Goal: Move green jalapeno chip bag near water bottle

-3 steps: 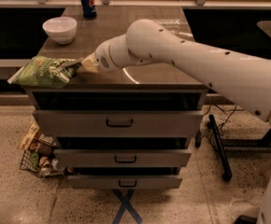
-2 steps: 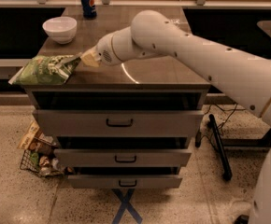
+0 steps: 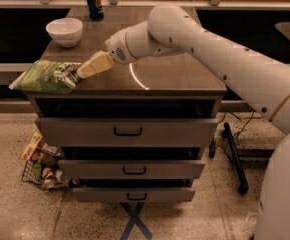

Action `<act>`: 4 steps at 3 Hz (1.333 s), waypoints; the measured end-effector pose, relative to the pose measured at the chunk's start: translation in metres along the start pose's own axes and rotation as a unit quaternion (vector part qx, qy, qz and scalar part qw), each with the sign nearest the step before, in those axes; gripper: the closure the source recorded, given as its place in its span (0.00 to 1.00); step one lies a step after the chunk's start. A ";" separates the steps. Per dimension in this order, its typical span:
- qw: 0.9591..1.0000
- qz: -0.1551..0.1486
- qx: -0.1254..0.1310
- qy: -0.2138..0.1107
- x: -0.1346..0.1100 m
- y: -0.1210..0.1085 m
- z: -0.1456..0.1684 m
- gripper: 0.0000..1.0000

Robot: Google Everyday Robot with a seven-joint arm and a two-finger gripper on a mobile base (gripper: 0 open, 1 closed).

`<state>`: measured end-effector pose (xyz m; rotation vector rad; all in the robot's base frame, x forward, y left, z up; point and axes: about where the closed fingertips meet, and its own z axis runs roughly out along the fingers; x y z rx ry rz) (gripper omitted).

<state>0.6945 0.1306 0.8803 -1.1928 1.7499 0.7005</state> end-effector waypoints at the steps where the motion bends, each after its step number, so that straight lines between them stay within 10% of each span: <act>1: 1.000 -0.003 -0.021 -0.010 -0.002 0.000 0.010 0.00; 2: 0.997 -0.010 -0.064 -0.031 -0.012 0.008 0.037 0.01; 4: 0.993 -0.018 -0.112 -0.044 -0.019 0.020 0.057 0.46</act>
Offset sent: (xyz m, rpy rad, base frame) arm 0.0139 0.0547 -0.0064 0.1073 0.0167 0.1767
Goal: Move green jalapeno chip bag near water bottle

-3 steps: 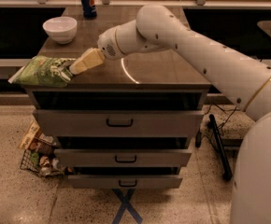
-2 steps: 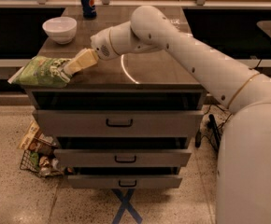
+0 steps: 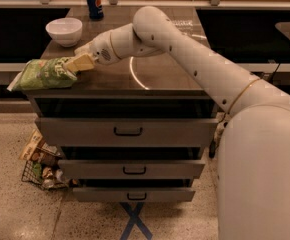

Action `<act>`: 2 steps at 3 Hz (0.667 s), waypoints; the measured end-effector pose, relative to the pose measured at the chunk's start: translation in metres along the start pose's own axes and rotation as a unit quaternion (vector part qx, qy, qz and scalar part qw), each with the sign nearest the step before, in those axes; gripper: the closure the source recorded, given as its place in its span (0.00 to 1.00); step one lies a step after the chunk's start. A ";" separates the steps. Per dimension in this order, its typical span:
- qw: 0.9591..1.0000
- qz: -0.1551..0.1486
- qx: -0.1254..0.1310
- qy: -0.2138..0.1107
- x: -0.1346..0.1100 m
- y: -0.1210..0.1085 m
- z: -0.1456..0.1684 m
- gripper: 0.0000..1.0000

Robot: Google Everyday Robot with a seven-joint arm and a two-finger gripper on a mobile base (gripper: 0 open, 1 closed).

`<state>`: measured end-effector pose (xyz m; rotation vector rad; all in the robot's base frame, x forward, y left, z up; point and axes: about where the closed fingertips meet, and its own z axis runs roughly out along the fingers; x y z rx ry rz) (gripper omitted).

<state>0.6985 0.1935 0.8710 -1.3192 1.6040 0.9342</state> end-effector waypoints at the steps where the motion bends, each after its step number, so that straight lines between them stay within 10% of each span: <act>1: 1.000 -0.004 -0.016 -0.001 -0.002 0.003 0.003 0.69; 2: 1.000 -0.010 -0.024 -0.002 -0.003 0.005 0.005 0.93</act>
Offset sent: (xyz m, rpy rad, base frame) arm -0.0038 0.0031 0.0044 0.0085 -0.0103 0.0626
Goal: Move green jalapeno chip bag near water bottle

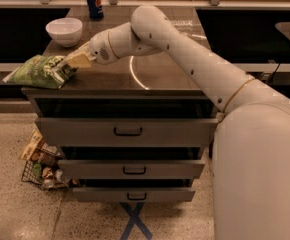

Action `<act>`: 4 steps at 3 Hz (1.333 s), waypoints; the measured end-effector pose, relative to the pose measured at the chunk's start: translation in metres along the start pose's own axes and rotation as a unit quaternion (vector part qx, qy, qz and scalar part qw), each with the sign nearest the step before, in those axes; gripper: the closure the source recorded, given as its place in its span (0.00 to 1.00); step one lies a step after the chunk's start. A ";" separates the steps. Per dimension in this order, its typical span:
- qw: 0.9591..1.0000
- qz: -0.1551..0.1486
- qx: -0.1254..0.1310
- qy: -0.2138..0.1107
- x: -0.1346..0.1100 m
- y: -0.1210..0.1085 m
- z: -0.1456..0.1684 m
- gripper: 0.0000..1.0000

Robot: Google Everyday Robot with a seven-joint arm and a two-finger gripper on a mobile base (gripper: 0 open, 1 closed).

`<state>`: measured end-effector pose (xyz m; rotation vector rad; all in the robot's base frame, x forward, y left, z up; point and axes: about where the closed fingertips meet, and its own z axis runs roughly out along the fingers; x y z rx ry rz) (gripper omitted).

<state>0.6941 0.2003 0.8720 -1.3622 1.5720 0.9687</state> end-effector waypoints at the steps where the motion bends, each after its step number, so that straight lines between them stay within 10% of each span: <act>1: 0.999 0.012 0.031 0.003 0.004 0.000 -0.019 1.00; 2: 0.991 0.038 0.125 0.020 0.012 -0.004 -0.084 1.00; 4: 0.925 0.020 0.370 0.087 0.012 -0.002 -0.226 1.00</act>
Offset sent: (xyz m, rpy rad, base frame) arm -0.0423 -0.2116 0.0468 -0.1753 -0.0325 -0.6065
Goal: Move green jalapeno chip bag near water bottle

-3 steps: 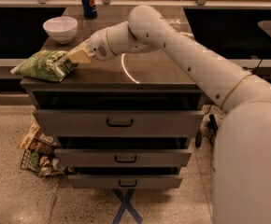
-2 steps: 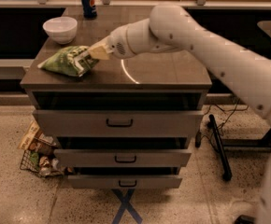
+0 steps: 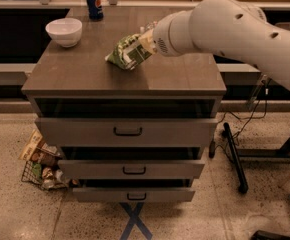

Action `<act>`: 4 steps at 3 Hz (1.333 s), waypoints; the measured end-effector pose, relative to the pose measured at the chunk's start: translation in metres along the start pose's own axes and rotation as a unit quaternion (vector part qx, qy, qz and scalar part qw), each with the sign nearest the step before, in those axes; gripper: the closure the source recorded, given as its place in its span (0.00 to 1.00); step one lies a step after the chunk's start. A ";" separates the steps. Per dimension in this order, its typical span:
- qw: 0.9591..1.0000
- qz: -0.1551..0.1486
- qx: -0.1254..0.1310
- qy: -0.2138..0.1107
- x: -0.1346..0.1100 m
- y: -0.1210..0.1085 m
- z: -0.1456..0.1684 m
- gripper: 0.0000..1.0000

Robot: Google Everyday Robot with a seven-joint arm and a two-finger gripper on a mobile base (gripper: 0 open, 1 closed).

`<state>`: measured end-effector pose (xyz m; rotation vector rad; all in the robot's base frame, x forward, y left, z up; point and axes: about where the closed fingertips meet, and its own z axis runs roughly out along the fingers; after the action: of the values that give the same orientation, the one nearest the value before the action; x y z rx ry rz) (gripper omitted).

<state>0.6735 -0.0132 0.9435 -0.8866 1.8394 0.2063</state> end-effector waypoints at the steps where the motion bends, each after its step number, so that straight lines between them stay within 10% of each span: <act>1: 0.997 -0.023 0.071 0.018 0.007 -0.026 -0.030 1.00; 4: 0.975 0.002 0.202 0.094 0.059 -0.115 -0.045 0.37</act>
Offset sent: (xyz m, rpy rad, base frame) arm 0.0147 -0.1382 -0.0025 -0.1615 -0.0374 -0.5684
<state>0.7054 -0.1464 0.9419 -0.6321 1.9620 -0.2514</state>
